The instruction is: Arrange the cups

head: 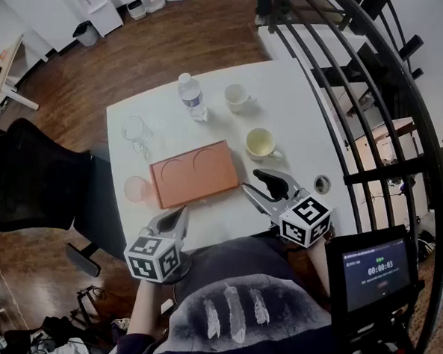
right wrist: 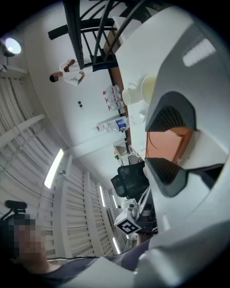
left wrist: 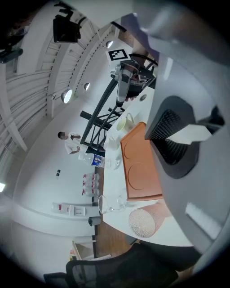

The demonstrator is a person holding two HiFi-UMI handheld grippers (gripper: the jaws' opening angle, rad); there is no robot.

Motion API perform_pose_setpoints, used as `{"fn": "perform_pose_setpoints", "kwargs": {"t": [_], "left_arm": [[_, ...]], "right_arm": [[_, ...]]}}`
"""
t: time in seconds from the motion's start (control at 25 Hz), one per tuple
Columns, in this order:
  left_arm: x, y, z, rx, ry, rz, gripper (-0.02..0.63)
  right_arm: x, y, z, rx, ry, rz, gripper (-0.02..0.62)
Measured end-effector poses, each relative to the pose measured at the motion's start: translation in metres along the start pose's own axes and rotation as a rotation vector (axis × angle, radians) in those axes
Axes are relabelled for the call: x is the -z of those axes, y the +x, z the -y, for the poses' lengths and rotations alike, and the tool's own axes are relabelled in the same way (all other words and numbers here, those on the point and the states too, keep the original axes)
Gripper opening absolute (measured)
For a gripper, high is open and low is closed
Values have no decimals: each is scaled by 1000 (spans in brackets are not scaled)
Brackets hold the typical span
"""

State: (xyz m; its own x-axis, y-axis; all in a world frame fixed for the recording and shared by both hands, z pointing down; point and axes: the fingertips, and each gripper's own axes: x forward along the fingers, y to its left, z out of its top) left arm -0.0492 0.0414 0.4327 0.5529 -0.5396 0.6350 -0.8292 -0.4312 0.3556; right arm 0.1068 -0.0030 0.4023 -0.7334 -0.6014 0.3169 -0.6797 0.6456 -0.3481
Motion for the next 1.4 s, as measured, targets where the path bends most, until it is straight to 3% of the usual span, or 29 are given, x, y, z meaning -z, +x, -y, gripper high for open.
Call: {"fn": "perform_pose_setpoints", "kwargs": {"t": [0.64, 0.92, 1.4], "left_arm": [[-6, 32, 29, -61, -5, -47, 15], [0, 46, 31, -85, -10, -64, 15], [0, 64, 19, -87, -38, -78, 15]], "right_arm": [[7, -28, 107, 151, -98, -74, 304], [32, -13, 147, 168, -329, -254, 304], [75, 16, 169, 68, -616, -524, 304]]}}
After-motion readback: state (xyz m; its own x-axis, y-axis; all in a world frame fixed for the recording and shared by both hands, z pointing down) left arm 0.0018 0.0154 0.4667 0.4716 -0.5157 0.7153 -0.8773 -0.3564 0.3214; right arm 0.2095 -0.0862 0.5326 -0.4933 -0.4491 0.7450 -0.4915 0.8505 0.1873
